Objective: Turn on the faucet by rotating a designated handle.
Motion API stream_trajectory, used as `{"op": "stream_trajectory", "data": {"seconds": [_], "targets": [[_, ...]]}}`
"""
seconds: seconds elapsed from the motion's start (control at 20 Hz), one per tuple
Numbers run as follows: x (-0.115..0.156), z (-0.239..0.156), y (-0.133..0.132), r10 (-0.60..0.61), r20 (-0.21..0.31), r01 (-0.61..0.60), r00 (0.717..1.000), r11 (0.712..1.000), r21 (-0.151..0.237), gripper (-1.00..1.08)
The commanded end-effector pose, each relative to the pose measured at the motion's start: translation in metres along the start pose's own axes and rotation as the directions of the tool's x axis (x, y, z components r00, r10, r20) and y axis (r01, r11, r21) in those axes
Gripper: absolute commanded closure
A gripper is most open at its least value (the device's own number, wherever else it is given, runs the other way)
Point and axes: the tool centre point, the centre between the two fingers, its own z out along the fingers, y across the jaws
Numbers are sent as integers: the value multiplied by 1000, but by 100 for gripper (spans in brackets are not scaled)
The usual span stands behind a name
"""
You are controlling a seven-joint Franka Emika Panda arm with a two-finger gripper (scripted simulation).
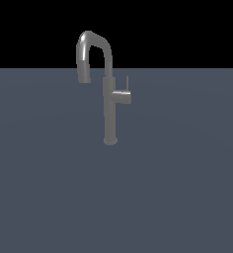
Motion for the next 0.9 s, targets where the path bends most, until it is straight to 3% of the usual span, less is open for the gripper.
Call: {"op": "stream_trajectory", "data": {"seconds": [0.0, 0.4, 0.85], "targets": [[0, 0, 0, 0, 0, 0, 1000, 1000, 0, 108], [9, 1, -2, 27, 22, -28, 999, 999, 26, 108], [40, 3, -7, 122, 106, -134, 987, 984, 114, 108]]}}
